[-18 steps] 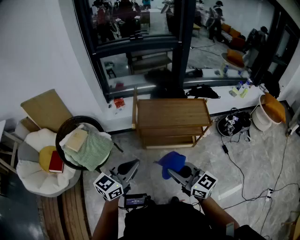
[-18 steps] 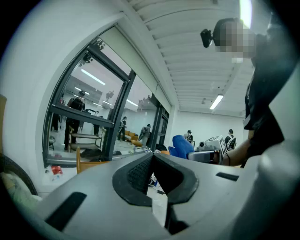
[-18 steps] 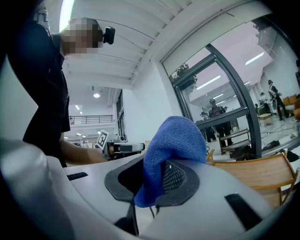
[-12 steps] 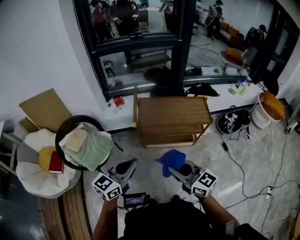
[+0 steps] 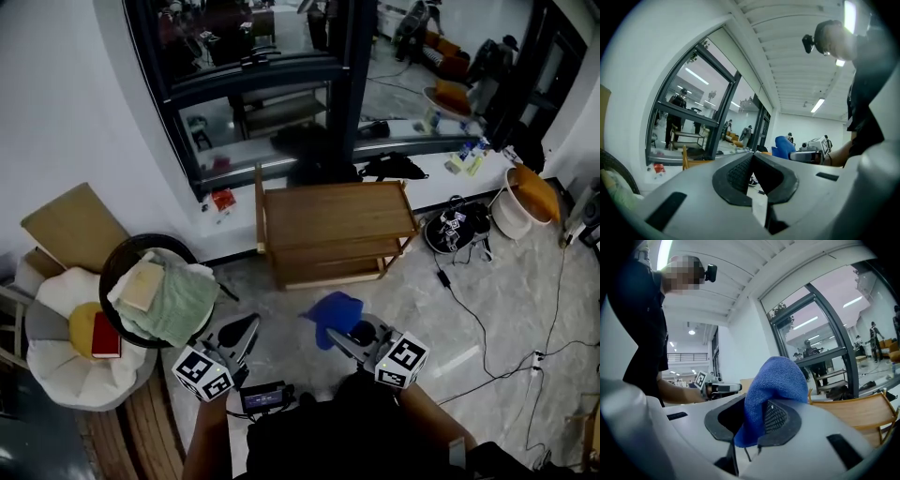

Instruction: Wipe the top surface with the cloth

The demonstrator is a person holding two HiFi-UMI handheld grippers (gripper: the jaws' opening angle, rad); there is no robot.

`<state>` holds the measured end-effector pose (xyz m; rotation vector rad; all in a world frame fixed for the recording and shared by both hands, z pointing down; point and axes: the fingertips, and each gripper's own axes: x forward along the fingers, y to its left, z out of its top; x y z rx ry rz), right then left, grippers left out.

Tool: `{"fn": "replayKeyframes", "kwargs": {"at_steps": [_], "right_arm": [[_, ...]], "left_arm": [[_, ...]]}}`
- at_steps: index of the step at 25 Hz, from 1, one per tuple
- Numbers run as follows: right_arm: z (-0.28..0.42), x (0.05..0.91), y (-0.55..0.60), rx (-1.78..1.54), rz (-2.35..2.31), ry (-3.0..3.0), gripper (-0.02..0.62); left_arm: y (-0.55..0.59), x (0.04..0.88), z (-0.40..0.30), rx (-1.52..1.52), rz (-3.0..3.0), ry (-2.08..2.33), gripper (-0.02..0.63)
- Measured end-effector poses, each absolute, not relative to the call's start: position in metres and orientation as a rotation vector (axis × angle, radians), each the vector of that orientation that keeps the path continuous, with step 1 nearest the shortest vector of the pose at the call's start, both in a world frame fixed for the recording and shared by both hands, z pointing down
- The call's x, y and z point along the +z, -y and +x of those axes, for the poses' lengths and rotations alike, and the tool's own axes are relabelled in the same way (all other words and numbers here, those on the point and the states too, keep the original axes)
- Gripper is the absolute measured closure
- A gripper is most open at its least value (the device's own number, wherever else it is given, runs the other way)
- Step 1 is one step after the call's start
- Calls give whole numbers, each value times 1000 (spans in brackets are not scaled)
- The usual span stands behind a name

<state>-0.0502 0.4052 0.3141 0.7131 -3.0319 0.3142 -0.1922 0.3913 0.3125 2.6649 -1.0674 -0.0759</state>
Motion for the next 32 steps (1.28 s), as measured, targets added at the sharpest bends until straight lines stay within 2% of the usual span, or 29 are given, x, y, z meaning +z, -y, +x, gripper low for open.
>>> {"fn": "replayKeyframes", "kwargs": {"at_steps": [10,23,32], "right_arm": [[-27,330,-329,354,664,3038,525],[-18,319,-133,420,419,3075,525],[-24,332,-43,446,327,3108,524]], "left_arm": [[-309,330,-174,10,2636,1101,600],[-139,322,-169,164,2519,1267,600],[-66,314,-187,94,2427,1355,600]]}}
